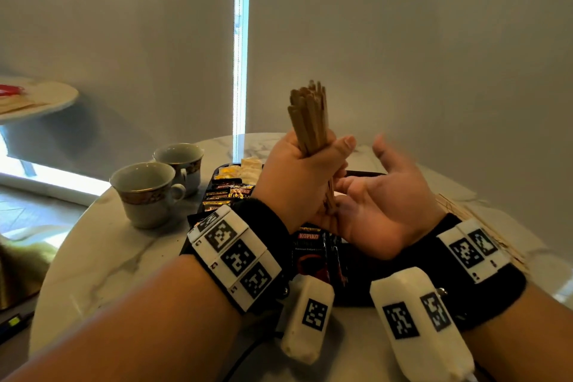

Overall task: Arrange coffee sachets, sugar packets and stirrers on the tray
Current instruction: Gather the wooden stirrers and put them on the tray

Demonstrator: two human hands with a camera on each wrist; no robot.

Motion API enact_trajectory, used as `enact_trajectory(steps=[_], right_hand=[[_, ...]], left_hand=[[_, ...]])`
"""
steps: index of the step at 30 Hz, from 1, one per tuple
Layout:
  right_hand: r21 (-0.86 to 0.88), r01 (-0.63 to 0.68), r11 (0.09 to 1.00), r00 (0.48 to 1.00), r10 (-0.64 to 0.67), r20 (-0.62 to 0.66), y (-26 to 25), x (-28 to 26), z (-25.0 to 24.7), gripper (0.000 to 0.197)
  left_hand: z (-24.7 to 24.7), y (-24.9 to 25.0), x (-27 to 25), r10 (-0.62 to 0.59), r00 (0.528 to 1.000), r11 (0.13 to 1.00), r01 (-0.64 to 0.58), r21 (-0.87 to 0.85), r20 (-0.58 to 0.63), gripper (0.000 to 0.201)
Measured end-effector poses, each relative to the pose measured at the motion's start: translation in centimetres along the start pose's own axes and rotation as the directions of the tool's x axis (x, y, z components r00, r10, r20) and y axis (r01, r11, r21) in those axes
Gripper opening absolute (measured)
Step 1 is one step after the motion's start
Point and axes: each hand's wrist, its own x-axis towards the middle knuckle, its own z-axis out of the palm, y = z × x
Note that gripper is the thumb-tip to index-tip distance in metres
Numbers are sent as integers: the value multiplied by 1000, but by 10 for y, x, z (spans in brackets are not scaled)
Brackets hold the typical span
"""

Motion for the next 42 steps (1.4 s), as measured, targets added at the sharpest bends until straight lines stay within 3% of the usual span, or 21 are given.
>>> enact_trajectory(steps=[7,12,14,17,19,21,24,26,28,30,32,35,38,40,42], right_hand=[[-67,65,996,997,-61,56,-1,-6,2,106],[-234,39,971,997,-52,-48,-5,2,-5,100],[-391,122,912,977,-180,-116,-13,3,-11,94],[-584,343,736,872,-480,-93,-33,-6,-12,80],[-642,450,620,803,-596,-14,-46,-18,-5,72],[-737,483,472,769,-631,99,-50,-29,0,66],[-900,404,161,797,-546,260,-43,-40,6,59],[-925,374,58,796,-532,288,-36,-40,8,46],[-908,414,60,764,-565,311,-34,-39,8,43],[-897,437,74,733,-607,307,-34,-38,7,46],[-888,452,87,707,-641,297,-34,-38,8,46],[-853,508,124,665,-685,296,-35,-39,9,36],[-817,537,207,679,-681,274,-39,-43,8,31],[-797,532,287,699,-681,221,-46,-46,6,54],[-713,555,429,671,-738,78,-60,-46,-2,74]], left_hand=[[6,-2,-1,-28,998,998,25,61,56,28],[0,5,-2,-28,997,995,21,100,67,31],[-4,10,-2,-72,992,989,58,138,101,31],[-9,19,-1,-210,953,958,157,238,218,26],[-11,23,-1,-303,904,913,186,363,300,28],[-9,27,-3,-356,865,860,155,486,354,24],[-2,31,-7,-381,840,815,107,569,388,21],[3,32,-9,-422,818,807,143,572,391,20],[8,32,-11,-429,821,827,188,530,377,16],[10,32,-12,-374,861,863,187,468,345,16],[12,33,-14,-286,906,890,131,437,311,17],[19,40,-16,-207,935,890,57,452,288,16],[21,55,-12,-180,943,804,-24,595,281,15],[21,68,-7,-173,943,707,-81,703,283,7],[21,77,-3,-167,944,593,-134,794,284,6]])
